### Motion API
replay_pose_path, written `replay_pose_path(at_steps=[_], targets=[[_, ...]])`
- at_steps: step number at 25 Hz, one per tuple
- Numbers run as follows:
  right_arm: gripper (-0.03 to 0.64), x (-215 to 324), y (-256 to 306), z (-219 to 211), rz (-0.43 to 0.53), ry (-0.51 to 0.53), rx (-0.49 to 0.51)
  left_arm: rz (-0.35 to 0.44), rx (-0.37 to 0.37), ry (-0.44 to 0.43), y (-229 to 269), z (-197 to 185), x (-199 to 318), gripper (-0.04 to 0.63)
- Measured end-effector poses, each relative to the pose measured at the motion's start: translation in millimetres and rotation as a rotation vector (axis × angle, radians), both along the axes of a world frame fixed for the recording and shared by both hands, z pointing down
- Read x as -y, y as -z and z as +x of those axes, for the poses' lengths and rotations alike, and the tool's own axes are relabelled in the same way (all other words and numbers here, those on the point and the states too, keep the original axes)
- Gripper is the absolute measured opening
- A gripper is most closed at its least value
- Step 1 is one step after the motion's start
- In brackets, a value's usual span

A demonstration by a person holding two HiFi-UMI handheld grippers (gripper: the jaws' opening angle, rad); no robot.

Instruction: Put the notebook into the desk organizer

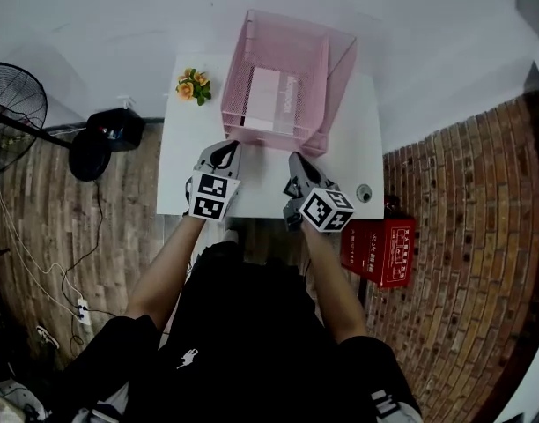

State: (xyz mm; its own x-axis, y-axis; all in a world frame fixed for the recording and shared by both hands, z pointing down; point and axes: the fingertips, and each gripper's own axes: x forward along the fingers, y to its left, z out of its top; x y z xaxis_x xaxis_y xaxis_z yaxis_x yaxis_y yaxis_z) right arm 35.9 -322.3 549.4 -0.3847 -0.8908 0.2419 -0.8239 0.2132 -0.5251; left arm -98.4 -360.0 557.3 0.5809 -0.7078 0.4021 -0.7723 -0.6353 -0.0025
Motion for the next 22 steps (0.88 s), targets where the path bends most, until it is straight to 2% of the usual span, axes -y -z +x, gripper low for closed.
replay_pose_path(at_steps=[7, 12, 22], targets=[[0.002, -34, 33, -6, 0.09, 0.183, -0.216, 0.031, -0.043, 0.119, 25, -5, -50, 0.003], [0.002, -63, 39, 4, 0.12, 0.248, -0.195, 0.043, -0.03, 0.195, 30, -1, -87, 0.003], [0.002, -129, 55, 33, 0.213, 0.33, -0.292, 0.078, -0.028, 0.247, 44, 23, -174, 0.003]])
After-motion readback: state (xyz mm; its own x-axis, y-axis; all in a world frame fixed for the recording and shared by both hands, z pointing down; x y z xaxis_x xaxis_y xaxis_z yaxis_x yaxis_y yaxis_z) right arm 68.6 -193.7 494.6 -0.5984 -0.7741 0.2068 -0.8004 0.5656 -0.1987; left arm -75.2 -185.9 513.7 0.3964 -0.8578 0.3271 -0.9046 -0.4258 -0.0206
